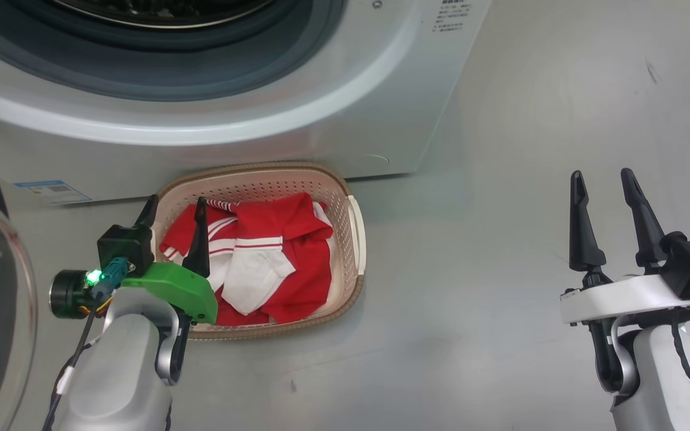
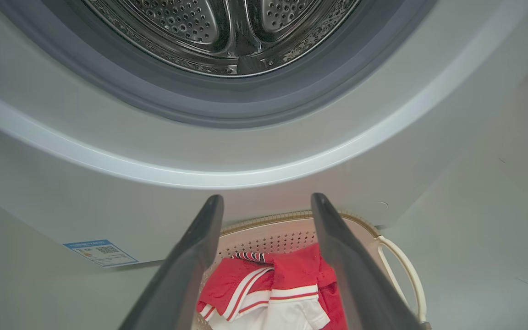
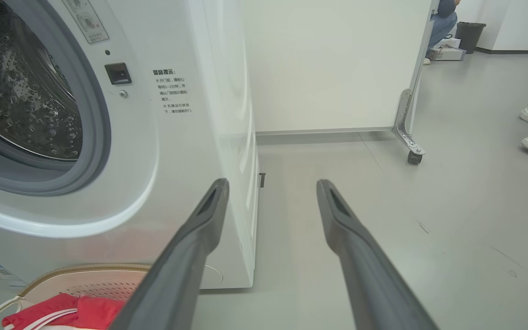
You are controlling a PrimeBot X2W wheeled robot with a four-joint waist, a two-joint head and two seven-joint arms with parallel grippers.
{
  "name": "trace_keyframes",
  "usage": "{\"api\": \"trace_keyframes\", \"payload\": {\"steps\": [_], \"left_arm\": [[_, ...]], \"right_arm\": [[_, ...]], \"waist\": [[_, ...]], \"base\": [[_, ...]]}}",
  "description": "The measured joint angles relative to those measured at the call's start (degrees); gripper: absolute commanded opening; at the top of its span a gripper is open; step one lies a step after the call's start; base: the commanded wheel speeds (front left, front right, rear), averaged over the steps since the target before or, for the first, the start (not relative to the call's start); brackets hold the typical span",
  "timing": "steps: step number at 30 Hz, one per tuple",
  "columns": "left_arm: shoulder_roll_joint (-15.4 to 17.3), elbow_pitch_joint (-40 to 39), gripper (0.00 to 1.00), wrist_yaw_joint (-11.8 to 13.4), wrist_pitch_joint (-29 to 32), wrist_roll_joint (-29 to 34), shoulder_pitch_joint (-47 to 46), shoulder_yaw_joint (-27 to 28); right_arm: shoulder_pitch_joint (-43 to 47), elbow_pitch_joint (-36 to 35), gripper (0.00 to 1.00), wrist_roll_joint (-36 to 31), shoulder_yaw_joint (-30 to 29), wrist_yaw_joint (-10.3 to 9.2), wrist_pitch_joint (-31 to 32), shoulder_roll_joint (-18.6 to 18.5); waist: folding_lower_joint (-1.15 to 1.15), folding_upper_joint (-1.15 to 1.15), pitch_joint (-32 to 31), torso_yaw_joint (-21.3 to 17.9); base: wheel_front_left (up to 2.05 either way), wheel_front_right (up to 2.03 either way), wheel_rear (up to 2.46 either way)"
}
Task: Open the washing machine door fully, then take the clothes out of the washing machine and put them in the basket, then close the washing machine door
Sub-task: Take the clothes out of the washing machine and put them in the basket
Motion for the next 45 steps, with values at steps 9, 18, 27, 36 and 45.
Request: {"api": "trace_keyframes", "payload": {"steps": [9, 18, 27, 36, 45], "left_arm": [[0.2, -10.9, 1.00, 1.6, 0.0, 2.2, 4.1, 1.9], [0.9, -16.3, 1.00, 2.3, 0.0, 3.8, 9.5, 2.4], [1.8, -20.5, 1.00, 3.0, 0.0, 4.9, 16.0, 2.4], [2.6, -23.1, 1.00, 3.8, 0.0, 5.4, 21.4, 2.7], [3.4, -26.6, 1.00, 4.2, 0.3, 6.5, 24.4, 2.8]], "right_arm": [[2.7, 0.8, 1.00, -0.7, -0.6, -0.01, 0.0, -0.9], [5.2, 1.5, 1.00, -1.0, -0.1, 0.07, 0.0, -1.0], [7.9, 1.6, 1.00, -1.1, -0.1, 0.00, 0.0, -0.9], [10.2, 1.6, 1.00, -1.1, -0.1, -0.08, 0.0, -0.9], [11.4, 0.6, 1.00, -1.1, 0.2, -0.09, 0.0, -0.9]], "waist": [[0.00, 0.00, -5.5, 2.5], [0.00, 0.00, -10.0, 3.6], [0.00, 0.00, -13.9, 3.6], [0.00, 0.00, -17.1, 3.6], [0.00, 0.00, -18.4, 3.4]], "base": [[0.00, 0.00, 0.00], [0.00, 0.00, 0.00], [0.00, 0.00, 0.00], [0.00, 0.00, 0.00], [0.00, 0.00, 0.00]]}}
